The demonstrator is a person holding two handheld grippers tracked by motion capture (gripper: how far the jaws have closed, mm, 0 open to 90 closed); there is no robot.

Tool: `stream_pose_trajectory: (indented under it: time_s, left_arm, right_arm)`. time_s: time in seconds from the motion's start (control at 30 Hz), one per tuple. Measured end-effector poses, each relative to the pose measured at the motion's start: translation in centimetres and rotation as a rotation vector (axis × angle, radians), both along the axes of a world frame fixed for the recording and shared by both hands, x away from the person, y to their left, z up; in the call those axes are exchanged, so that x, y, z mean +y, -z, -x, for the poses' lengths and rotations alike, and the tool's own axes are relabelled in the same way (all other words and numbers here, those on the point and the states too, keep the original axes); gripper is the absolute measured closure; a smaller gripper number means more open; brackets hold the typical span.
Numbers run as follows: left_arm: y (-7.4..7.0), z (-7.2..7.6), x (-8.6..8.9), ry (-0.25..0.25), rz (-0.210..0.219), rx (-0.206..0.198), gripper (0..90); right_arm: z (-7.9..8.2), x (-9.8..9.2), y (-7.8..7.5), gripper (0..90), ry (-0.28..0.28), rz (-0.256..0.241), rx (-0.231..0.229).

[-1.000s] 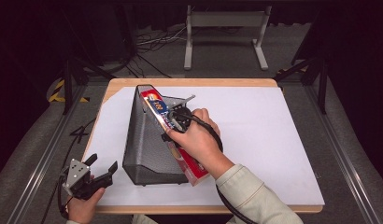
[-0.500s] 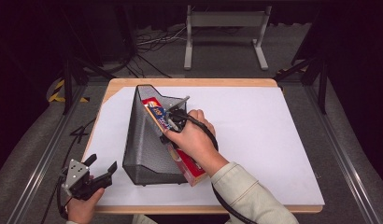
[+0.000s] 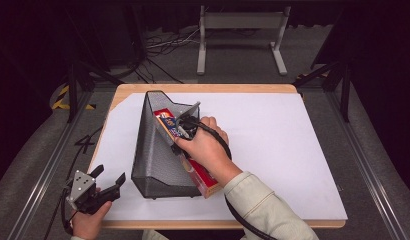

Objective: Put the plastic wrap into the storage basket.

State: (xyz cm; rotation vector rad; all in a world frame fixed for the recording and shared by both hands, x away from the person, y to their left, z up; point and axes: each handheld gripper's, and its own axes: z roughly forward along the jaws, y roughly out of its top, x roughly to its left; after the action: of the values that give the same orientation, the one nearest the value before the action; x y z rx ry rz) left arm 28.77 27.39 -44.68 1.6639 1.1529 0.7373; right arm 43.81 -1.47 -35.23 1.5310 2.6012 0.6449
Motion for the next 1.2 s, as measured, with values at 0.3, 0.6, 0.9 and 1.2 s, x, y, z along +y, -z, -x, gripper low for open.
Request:
stream_pose_trajectory:
  time_s: [0.3,0.6,0.9,1.2]
  left_arm:
    - [0.0,-0.1,-0.1,0.006,-0.003,0.000,20.3]
    - [0.0,-0.2,-0.2,0.005,0.002,0.001,20.3]
    - [0.1,-0.6,-0.4,0.014,0.001,0.008,20.2]
    - [0.1,-0.4,-0.3,0.005,0.006,0.006,20.2]
  right_arm:
    - [-0.3,0.2,0.0,37.9,0.004,0.001,0.016]
    - [0.1,0.0,-0.6,31.1,0.002,-0.059,-0.050]
    - [0.8,-1.2,-1.8,24.7,-0.036,-0.119,-0.160]
    - [1.9,-2.5,-3.5,24.2,-0.064,-0.162,-0.228]
